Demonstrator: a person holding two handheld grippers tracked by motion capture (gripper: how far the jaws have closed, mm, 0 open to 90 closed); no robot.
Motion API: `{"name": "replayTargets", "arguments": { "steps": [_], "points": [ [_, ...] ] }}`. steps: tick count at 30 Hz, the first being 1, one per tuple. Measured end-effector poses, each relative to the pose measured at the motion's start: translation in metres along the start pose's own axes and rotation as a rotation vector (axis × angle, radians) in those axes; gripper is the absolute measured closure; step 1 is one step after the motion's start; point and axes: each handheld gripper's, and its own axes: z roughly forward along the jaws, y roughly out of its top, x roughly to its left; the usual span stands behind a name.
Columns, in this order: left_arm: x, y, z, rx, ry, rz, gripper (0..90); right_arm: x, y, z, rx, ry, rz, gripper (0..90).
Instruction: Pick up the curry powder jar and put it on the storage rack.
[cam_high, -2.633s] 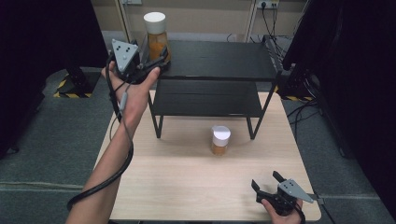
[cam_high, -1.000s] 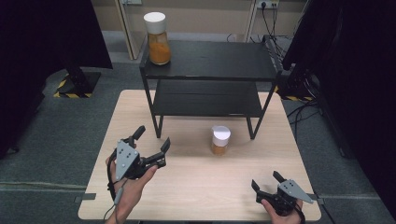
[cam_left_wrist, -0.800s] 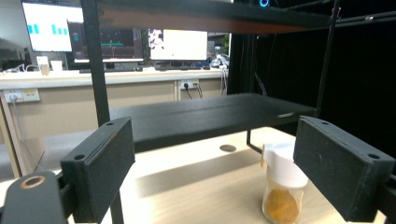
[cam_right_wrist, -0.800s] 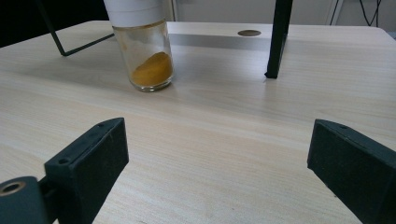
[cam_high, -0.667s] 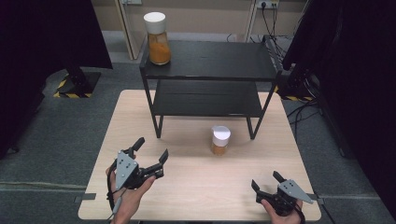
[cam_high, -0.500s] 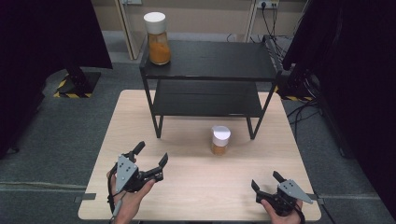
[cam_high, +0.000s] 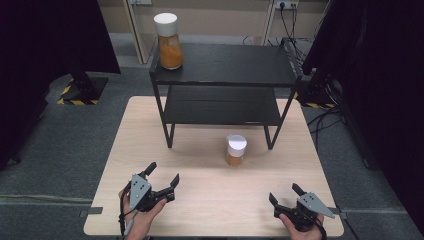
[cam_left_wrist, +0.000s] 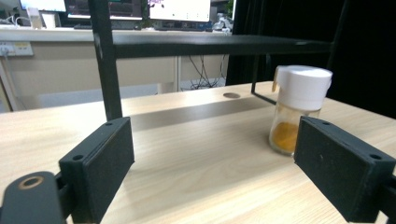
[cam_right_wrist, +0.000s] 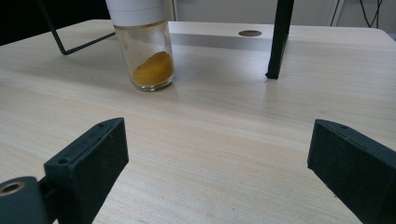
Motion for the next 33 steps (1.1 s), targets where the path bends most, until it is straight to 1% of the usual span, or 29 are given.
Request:
{"name": "replayTargets", "arguments": {
  "steps": [2, 5, 8, 11, 18, 23, 27, 30, 33],
  "points": [
    [0.001, -0.005, 0.002, 0.009, 0.004, -0.003, 11.4, 0.0, 0.0, 0.0, -0.001, 0.0, 0.0, 5.4],
    [0.001, -0.012, 0.007, 0.044, 0.012, -0.007, 11.3, 0.0, 0.0, 0.0, -0.002, 0.001, -0.001, 5.3],
    [0.002, -0.017, 0.011, 0.066, 0.014, -0.005, 11.1, 0.0, -0.001, 0.0, -0.003, 0.001, 0.002, 5.3],
    [0.003, -0.021, 0.013, 0.075, 0.017, -0.01, 11.0, 0.0, 0.0, 0.0, -0.001, 0.002, -0.001, 5.3],
    [0.005, -0.025, 0.016, 0.091, 0.013, -0.015, 10.7, 0.0, -0.001, 0.0, -0.003, 0.002, -0.002, 5.3],
    [0.007, -0.026, 0.017, 0.089, 0.003, -0.016, 10.4, 0.0, 0.0, 0.0, -0.002, 0.003, 0.0, 5.2],
    [0.007, -0.026, 0.017, 0.086, -0.001, -0.007, 10.4, 0.0, -0.001, 0.0, -0.004, 0.001, 0.0, 5.2],
    [0.007, -0.026, 0.017, 0.086, -0.002, -0.006, 10.4, 0.0, -0.001, 0.0, -0.005, 0.001, 0.001, 5.2],
    [0.006, -0.027, 0.016, 0.083, 0.006, -0.013, 10.4, 0.0, -0.001, 0.0, -0.004, 0.0, 0.003, 5.2]
  ]
}}
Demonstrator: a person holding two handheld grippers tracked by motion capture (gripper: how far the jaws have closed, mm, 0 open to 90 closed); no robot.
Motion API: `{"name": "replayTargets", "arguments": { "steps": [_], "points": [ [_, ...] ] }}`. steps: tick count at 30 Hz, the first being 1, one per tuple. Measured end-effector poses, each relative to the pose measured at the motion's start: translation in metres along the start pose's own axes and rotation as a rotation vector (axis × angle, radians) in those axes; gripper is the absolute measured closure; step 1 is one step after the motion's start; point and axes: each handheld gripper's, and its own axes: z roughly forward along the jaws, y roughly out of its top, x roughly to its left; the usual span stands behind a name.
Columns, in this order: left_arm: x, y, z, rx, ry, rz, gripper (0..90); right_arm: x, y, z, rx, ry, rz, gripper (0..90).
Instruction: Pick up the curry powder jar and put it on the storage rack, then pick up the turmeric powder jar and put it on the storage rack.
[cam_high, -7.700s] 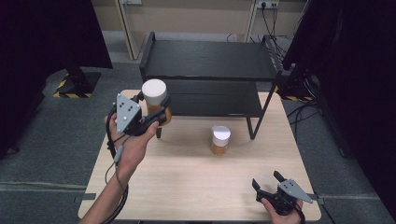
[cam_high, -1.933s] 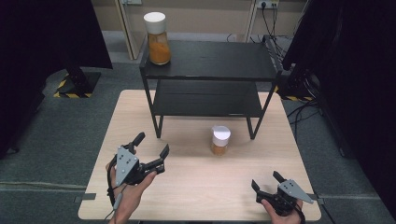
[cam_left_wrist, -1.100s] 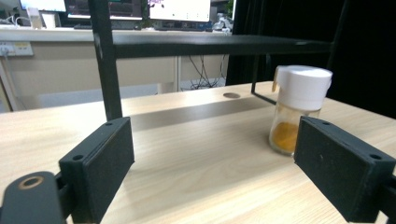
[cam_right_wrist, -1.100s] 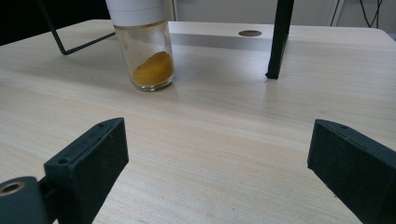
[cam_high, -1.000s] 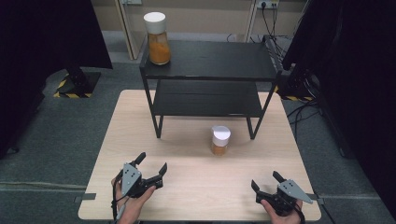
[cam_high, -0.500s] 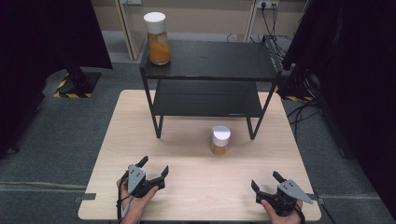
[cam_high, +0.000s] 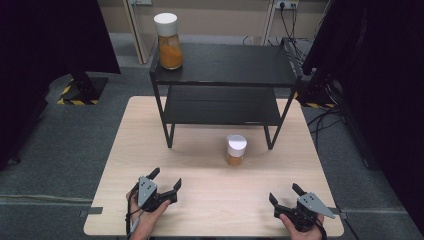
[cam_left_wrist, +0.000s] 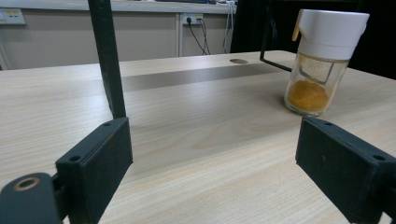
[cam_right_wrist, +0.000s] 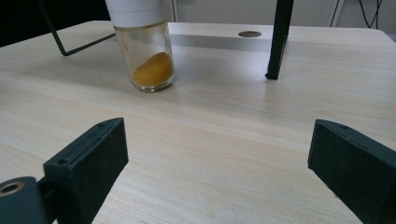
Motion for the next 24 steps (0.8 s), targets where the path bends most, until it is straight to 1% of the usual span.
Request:
{"name": "replayTargets", "arguments": {
  "steps": [4, 9, 15, 17, 19, 24],
  "points": [
    [0.0, 0.0, 0.0, 0.001, 0.0, 0.005, 10.4, 0.0, 0.0, 0.0, -0.001, -0.001, 0.0, 5.1],
    [0.001, 0.0, 0.0, 0.001, -0.002, -0.004, 10.4, -0.001, 0.0, 0.0, 0.001, 0.0, 0.008, 5.0],
    [0.0, 0.0, 0.0, 0.001, 0.0, -0.001, 10.4, -0.002, 0.0, 0.0, 0.001, 0.003, 0.019, 4.7],
    [0.0, 0.0, 0.0, 0.0, 0.0, 0.0, 10.4, -0.003, 0.001, 0.0, 0.002, 0.002, 0.013, 4.7],
    [0.0, 0.0, 0.0, -0.001, -0.001, 0.002, 10.3, -0.001, 0.003, 0.0, 0.004, -0.002, -0.005, 4.7],
    [0.0, 0.0, 0.0, 0.002, -0.002, 0.007, 10.3, 0.001, 0.013, 0.001, -0.021, 0.014, -0.022, 4.7]
  ]
}}
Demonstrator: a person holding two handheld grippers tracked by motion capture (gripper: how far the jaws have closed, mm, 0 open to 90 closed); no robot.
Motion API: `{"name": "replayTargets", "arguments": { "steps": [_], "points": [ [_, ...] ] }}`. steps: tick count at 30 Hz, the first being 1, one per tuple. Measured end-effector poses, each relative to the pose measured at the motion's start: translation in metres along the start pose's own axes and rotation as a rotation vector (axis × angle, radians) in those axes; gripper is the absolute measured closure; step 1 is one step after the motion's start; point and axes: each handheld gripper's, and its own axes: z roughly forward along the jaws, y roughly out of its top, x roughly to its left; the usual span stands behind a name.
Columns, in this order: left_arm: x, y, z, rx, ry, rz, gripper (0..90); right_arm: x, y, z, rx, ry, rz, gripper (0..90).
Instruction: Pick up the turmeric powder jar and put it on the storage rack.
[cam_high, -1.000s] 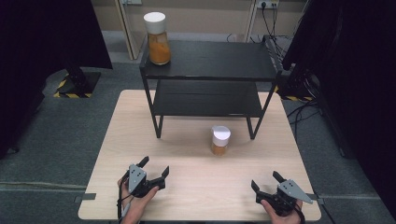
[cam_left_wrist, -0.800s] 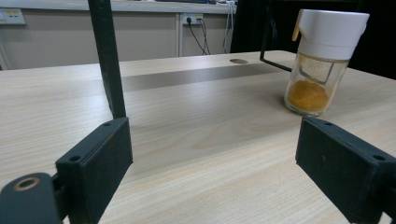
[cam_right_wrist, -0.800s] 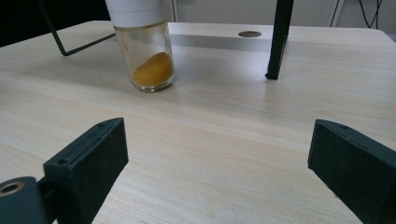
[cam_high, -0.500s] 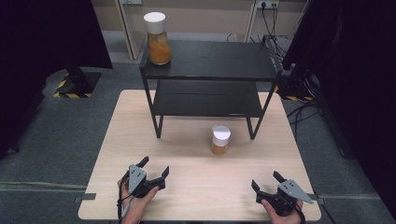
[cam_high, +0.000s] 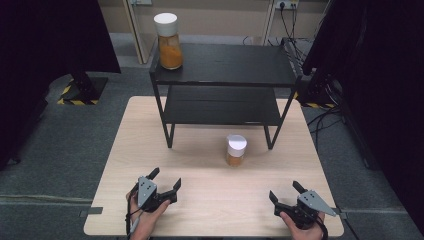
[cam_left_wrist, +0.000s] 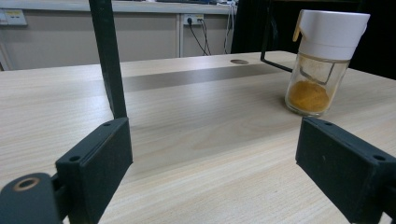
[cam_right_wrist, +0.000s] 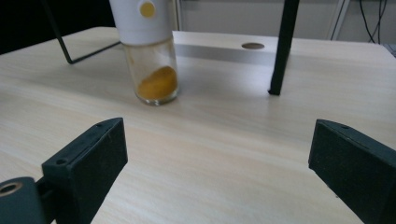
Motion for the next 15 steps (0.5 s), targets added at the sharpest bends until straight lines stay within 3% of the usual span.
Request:
{"name": "replayTargets", "arguments": {
  "steps": [7, 15],
  "points": [
    [0.001, 0.001, 0.0, 0.005, -0.003, -0.006, 10.3, 0.008, 0.02, 0.012, -0.021, 0.043, -0.04, 4.7],
    [0.002, 0.001, 0.001, 0.008, -0.006, -0.01, 10.2, 0.017, 0.044, 0.041, -0.023, 0.095, -0.067, 4.7]
  ]
}}
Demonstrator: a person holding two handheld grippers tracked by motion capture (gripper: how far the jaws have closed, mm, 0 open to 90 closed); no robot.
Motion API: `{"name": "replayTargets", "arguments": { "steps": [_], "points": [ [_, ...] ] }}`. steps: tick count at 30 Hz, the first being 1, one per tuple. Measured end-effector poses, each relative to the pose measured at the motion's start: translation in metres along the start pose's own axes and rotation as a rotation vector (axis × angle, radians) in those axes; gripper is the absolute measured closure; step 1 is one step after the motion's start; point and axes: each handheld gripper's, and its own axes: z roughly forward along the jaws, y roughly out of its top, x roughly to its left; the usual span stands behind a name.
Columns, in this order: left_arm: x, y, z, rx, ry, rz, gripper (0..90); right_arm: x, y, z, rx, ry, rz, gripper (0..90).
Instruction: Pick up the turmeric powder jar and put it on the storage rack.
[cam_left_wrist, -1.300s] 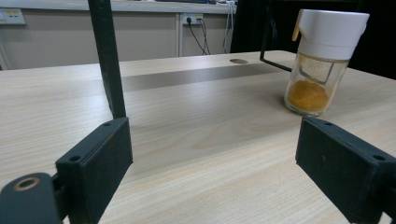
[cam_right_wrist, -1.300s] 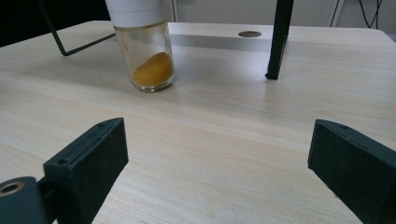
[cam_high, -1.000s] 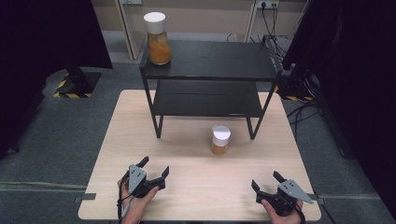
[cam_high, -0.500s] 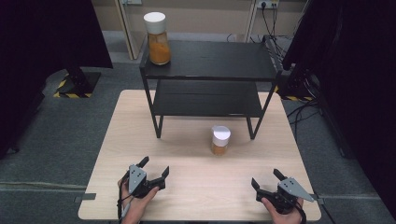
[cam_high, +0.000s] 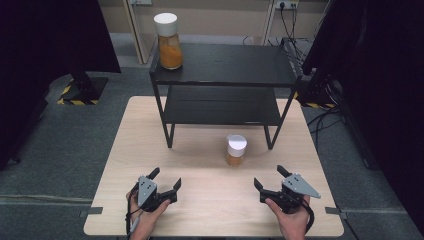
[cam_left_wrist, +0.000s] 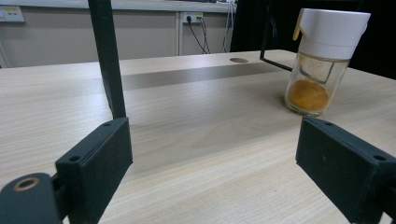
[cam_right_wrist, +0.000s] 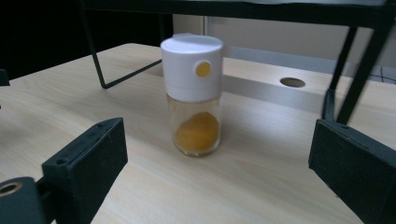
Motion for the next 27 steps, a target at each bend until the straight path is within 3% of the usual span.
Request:
{"name": "replayTargets", "arguments": {
  "steps": [8, 16, 27],
  "points": [
    [0.0, 0.0, 0.0, 0.001, 0.0, -0.002, 10.3, 0.005, 0.025, 0.049, 0.034, 0.026, -0.015, 4.7],
    [0.001, 0.0, 0.0, 0.002, -0.003, -0.005, 10.3, 0.008, 0.034, 0.091, 0.084, 0.021, -0.023, 6.3],
    [0.002, 0.0, 0.0, 0.001, -0.007, -0.006, 10.2, 0.01, 0.028, 0.12, 0.128, 0.01, -0.025, 12.2]
  ]
}}
